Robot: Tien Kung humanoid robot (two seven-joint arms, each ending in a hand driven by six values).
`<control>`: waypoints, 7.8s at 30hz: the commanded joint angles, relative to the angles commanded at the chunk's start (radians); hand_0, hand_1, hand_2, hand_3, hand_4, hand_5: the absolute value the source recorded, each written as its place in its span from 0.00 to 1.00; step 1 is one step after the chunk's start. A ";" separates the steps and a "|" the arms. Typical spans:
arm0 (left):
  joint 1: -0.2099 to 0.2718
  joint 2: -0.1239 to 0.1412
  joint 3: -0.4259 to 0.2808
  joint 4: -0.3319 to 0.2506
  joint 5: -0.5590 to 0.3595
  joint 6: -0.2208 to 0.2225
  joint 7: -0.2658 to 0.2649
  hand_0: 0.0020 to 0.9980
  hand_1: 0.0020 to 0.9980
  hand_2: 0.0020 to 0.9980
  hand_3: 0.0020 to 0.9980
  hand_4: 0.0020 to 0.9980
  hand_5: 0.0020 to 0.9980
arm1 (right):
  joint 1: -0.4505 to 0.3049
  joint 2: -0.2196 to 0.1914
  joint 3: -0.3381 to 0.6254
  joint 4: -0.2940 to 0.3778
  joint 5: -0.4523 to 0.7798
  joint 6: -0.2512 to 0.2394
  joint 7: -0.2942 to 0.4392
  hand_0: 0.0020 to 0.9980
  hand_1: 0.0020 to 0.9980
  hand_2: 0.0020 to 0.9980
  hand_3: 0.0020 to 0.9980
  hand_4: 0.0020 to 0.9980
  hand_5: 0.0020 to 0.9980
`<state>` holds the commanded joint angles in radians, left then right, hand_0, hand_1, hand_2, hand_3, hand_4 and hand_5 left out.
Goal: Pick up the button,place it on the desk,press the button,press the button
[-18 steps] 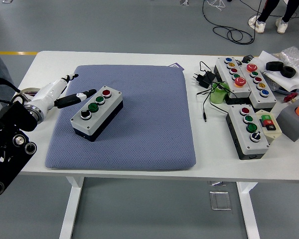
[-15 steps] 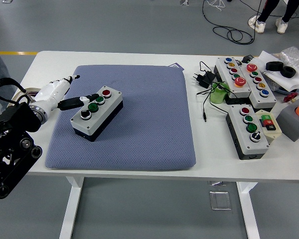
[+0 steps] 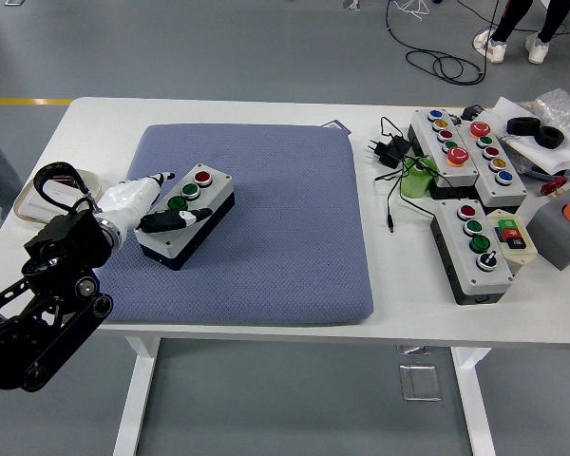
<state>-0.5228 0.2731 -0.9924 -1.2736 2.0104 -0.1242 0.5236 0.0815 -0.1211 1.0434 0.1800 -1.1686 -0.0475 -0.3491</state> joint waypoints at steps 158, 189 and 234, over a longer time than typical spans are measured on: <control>-0.240 0.030 0.290 0.377 0.258 0.238 -0.830 0.62 0.71 0.84 0.93 0.63 0.04 | -0.001 -0.002 0.001 0.000 -0.014 -0.007 0.003 0.67 0.65 0.72 0.61 0.39 0.25; -0.223 0.051 0.215 0.273 0.258 -0.027 -0.769 0.81 0.88 0.98 1.00 0.65 0.12 | 0.001 -0.003 0.003 0.000 -0.014 -0.007 0.006 0.66 0.65 0.72 0.61 0.40 0.25; -0.155 0.103 0.067 -0.182 0.258 -0.246 -0.593 0.36 0.24 0.25 0.97 0.54 0.00 | -0.003 -0.002 0.012 0.000 -0.021 -0.007 0.004 0.66 0.65 0.72 0.61 0.40 0.25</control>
<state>-0.6773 0.3765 -0.9258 -1.4553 2.2689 -0.3703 -0.0690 0.0788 -0.1230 1.0555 0.1800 -1.1893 -0.0544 -0.3448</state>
